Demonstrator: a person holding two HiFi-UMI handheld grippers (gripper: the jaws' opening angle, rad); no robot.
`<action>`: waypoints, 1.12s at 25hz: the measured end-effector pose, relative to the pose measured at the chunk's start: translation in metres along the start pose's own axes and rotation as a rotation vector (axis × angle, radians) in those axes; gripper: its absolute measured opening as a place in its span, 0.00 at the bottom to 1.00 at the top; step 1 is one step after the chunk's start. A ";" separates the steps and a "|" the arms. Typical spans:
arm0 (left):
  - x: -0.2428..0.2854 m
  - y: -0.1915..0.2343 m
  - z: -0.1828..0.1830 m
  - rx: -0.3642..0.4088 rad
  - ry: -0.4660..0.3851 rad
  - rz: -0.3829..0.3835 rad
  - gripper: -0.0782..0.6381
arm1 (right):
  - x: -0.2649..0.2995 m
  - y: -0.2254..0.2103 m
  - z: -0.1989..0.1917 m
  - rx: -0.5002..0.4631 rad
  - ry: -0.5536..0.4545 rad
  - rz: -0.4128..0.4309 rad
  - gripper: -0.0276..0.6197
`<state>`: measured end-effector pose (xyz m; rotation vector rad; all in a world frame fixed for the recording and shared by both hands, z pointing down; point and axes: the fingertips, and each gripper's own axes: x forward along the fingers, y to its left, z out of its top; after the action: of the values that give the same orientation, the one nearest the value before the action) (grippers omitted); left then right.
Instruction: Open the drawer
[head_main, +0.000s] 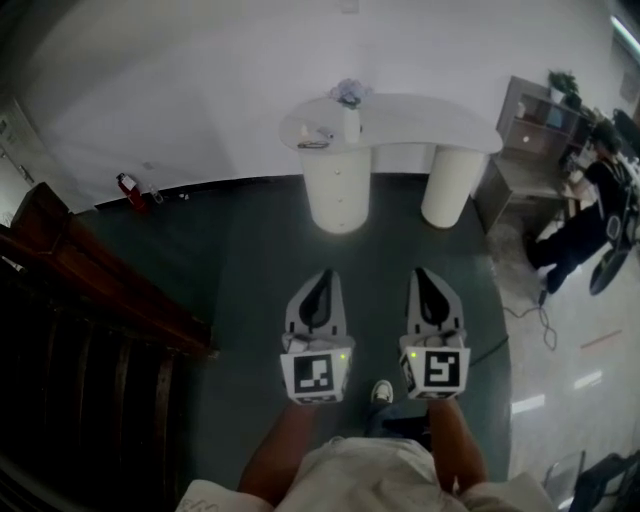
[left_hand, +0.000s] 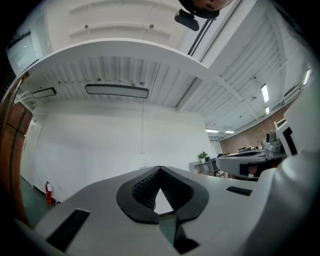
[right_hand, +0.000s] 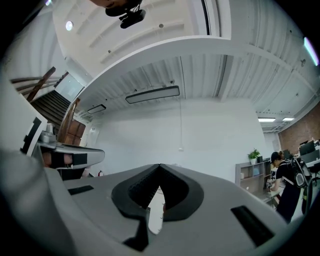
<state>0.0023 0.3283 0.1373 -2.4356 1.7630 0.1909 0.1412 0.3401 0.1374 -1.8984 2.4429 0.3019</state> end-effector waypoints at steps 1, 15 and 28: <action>0.011 -0.001 -0.001 0.000 0.000 0.005 0.11 | 0.009 -0.006 -0.002 -0.002 -0.001 0.005 0.05; 0.133 -0.022 -0.014 0.031 0.000 0.087 0.11 | 0.116 -0.086 -0.035 0.030 0.007 0.080 0.05; 0.194 0.022 -0.042 0.045 0.021 0.140 0.11 | 0.200 -0.076 -0.066 0.032 0.043 0.157 0.05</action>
<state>0.0423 0.1331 0.1435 -2.2928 1.9269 0.1386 0.1697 0.1193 0.1628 -1.7219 2.6138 0.2272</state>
